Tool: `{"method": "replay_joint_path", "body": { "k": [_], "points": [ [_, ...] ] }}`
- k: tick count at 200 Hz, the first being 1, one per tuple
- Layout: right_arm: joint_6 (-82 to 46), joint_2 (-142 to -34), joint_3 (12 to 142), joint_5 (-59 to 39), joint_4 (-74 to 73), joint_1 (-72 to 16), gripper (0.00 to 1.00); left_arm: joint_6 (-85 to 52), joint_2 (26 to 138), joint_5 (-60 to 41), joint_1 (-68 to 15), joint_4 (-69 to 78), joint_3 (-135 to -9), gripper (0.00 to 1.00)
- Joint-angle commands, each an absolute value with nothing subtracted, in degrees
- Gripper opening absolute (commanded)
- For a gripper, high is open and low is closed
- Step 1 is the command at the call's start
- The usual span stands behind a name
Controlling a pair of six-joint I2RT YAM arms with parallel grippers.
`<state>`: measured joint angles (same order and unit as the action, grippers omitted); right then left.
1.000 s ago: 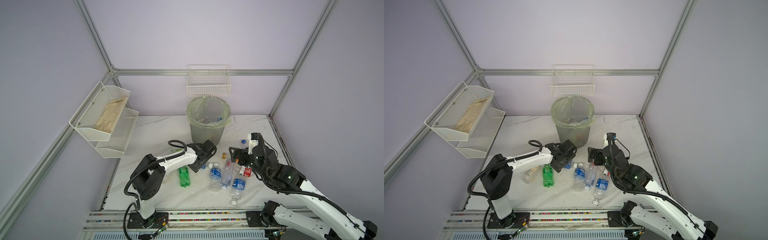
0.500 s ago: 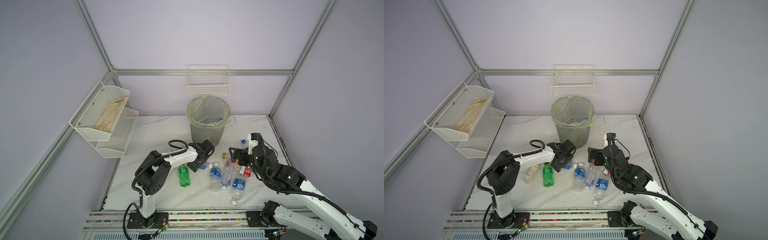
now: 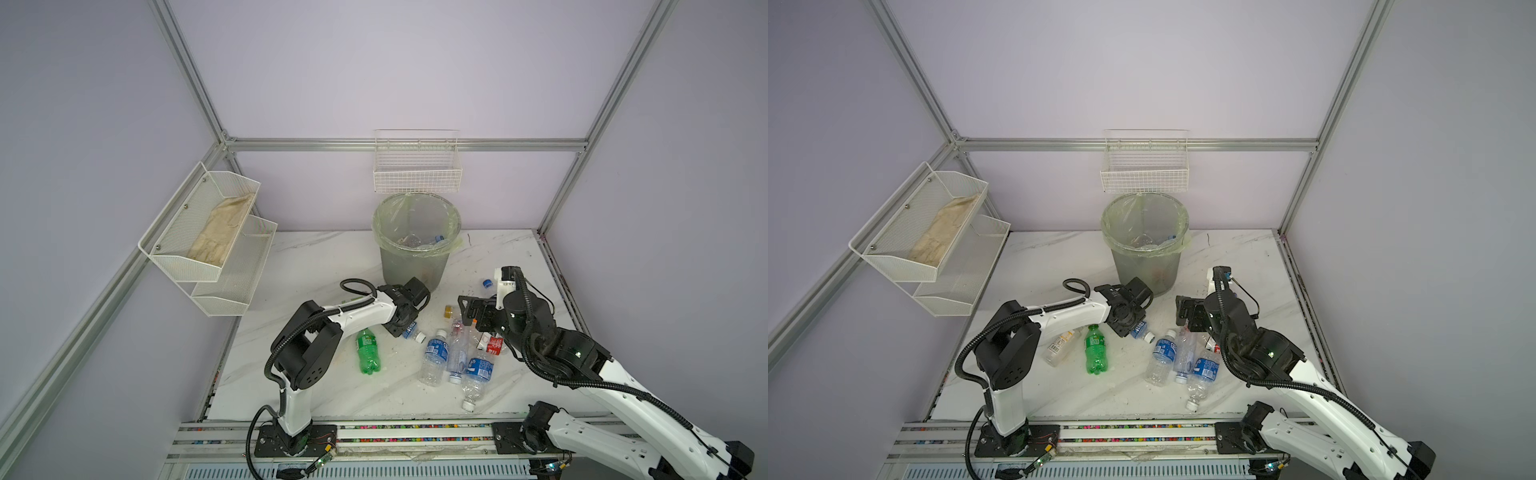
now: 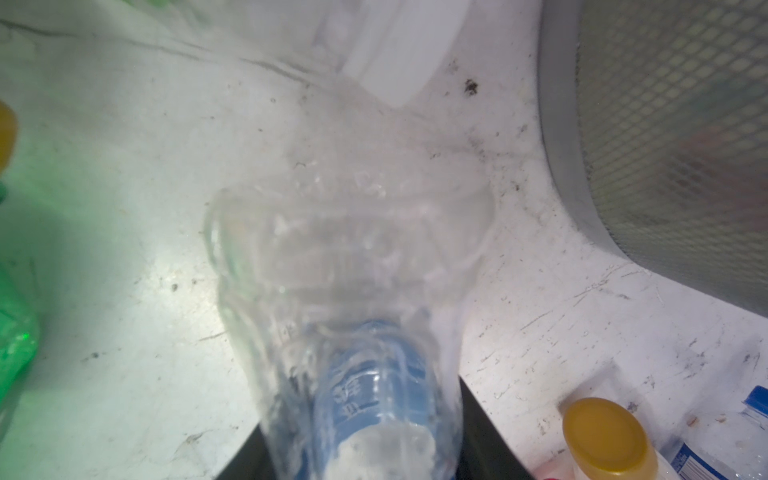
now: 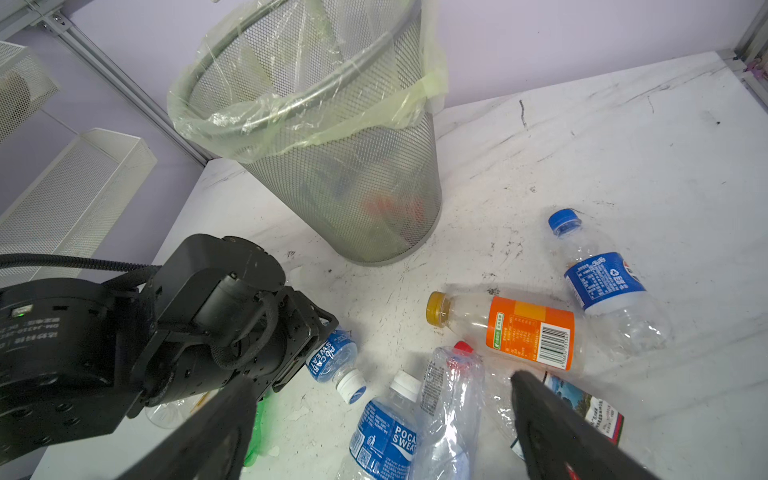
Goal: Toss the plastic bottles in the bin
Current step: 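Close the left gripper on the Pocari Sweat bottle and lift it, then carry the Pocari Sweat bottle up over the bin with the left gripper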
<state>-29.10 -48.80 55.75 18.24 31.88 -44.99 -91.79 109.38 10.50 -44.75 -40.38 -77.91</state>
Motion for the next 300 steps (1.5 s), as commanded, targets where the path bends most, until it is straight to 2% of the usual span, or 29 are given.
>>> {"method": "replay_joint_path", "body": {
  "k": [1, 19, 104, 154, 196, 239, 275, 300],
  "points": [
    [-29.08, -48.4, 57.48, 19.25, 33.21, -44.91, 0.97, -90.05, 106.22, 10.26, -44.65, -41.18, -80.97, 0.1],
    [-29.26, -48.17, 57.52, 19.25, 33.31, -44.91, 0.97, -89.54, 104.91, 10.37, -44.66, -41.29, -80.81, 0.0],
    [-30.15, -46.07, 57.23, 19.51, 34.23, -44.91, 0.97, -85.78, 97.13, 12.91, -44.71, -42.41, -80.62, 0.0],
    [-30.59, -45.76, 56.95, 19.42, 34.19, -44.91, 0.97, -78.81, 90.97, 16.32, -44.66, -41.93, -80.28, 0.0],
    [-30.76, -45.71, 56.98, 19.16, 34.23, -44.91, 0.97, -77.02, 81.58, 20.55, -44.74, -32.91, -69.77, 0.0],
    [-30.94, -45.44, 56.95, 19.09, 34.19, -44.91, 0.97, -73.08, 65.34, 27.71, -44.65, -19.1, -56.71, 0.0],
    [-30.85, -46.1, 56.95, 18.64, 33.59, -44.91, 0.97, -66.81, 55.85, 35.06, -44.67, -17.54, -54.07, 0.0],
    [-30.85, -46.36, 56.95, 18.24, 33.09, -44.91, 0.97, -58.19, 51.06, 37.29, -44.75, -11.03, -52.64, 0.0]
  ]
}}
